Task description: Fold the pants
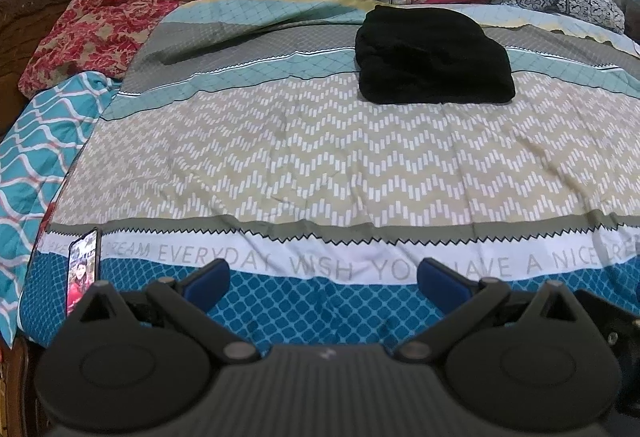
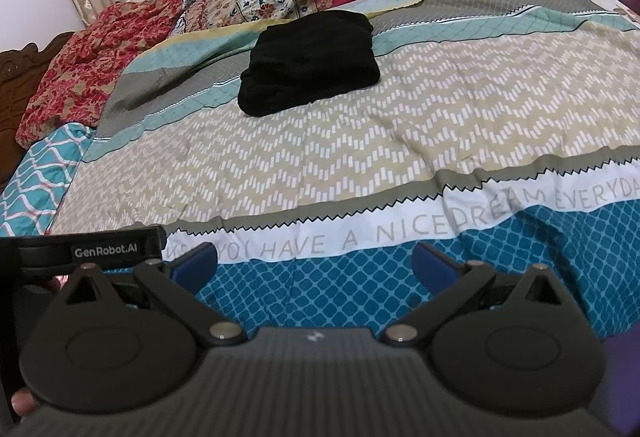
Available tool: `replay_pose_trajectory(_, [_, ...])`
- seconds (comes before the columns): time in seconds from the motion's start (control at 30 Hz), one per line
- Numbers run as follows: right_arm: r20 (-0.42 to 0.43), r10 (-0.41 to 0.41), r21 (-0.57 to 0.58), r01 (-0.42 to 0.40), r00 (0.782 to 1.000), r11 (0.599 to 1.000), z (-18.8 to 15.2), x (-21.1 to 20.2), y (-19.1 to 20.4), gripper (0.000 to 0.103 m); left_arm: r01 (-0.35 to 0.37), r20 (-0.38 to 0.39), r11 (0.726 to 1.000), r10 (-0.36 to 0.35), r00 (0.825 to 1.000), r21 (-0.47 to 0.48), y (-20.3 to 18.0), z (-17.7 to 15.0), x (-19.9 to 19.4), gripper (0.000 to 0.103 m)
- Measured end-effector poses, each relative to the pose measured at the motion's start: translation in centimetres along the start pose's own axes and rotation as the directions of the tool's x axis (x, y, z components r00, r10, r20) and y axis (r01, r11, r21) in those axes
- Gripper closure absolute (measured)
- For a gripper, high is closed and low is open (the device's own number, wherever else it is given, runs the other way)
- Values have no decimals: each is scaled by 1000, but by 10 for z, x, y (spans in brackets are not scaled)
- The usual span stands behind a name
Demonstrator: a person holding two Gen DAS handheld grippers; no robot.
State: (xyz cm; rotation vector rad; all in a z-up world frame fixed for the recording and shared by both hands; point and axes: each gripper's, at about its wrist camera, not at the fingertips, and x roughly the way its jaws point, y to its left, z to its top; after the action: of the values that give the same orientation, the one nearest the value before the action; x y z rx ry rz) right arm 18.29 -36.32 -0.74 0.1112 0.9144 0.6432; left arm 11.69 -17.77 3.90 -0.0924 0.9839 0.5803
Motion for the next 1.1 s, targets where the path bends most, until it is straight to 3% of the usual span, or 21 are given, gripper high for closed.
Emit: replay_pose_trajectory(1.1, [38,15,3,-15,999,1000,-2,-10,1,0,-18,4,1000,18,1000,-16,0,-1,-11,0])
